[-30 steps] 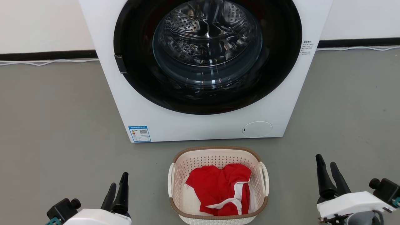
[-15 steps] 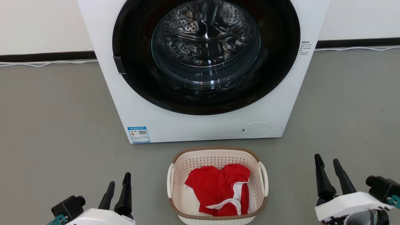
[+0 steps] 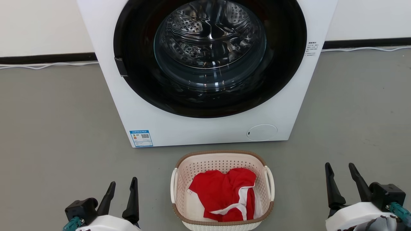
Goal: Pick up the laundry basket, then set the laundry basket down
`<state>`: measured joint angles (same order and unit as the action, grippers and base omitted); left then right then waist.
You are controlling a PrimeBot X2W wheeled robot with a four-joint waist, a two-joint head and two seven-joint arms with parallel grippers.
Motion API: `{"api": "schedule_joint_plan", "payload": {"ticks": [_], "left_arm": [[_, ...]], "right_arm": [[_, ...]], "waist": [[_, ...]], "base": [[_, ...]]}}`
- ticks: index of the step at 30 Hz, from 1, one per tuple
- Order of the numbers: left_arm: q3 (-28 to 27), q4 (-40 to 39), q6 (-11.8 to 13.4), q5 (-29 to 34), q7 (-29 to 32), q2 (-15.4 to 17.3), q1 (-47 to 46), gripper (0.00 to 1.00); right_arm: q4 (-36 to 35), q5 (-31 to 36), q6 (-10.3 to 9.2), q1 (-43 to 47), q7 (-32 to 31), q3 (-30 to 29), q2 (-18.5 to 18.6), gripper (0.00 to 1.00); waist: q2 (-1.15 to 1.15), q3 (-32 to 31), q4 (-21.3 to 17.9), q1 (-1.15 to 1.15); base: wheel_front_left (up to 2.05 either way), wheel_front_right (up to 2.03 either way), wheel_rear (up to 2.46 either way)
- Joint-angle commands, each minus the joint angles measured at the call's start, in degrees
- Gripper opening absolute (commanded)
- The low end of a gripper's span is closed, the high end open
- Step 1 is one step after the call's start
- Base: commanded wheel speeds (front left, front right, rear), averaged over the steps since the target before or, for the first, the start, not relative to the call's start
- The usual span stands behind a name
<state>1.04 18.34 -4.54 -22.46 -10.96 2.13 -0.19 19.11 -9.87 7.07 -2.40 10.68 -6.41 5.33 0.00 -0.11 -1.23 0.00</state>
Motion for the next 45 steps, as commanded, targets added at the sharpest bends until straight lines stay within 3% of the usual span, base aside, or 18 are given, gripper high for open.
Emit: {"api": "schedule_joint_plan", "payload": {"ticks": [1, 18, 37, 45], "left_arm": [[-1.2, -1.5, 0.4, 1.9, -0.9, 0.6, -1.3, 1.0], [-0.8, -1.0, 0.4, 14.1, -3.9, 0.7, -1.8, 1.0], [-1.0, 0.3, 0.2, 13.7, -4.0, 0.8, -2.5, 1.0], [1.0, 2.0, 0.9, 13.3, -4.0, 0.8, -5.8, 1.0]], "right_arm": [[-1.0, 2.1, 0.35, -2.2, 1.2, 0.8, 1.1, 1.0], [-0.2, 15.5, 0.42, -2.9, 4.2, 0.6, 2.1, 1.0], [-0.2, 15.4, 0.42, -3.1, 4.3, 0.7, 1.9, 1.0], [1.7, 15.3, 0.42, -6.0, 4.3, 0.3, 1.5, 1.0]], "waist": [[0.0, 0.0, -0.1, 0.0], [0.0, 0.8, -0.8, 0.0], [0.0, 1.9, -0.4, 0.0], [0.0, 6.4, -0.4, 0.0]], "base": [[0.0, 0.0, 0.0], [0.0, 0.0, 0.0], [0.0, 0.0, 0.0], [0.0, 0.0, 0.0]]}}
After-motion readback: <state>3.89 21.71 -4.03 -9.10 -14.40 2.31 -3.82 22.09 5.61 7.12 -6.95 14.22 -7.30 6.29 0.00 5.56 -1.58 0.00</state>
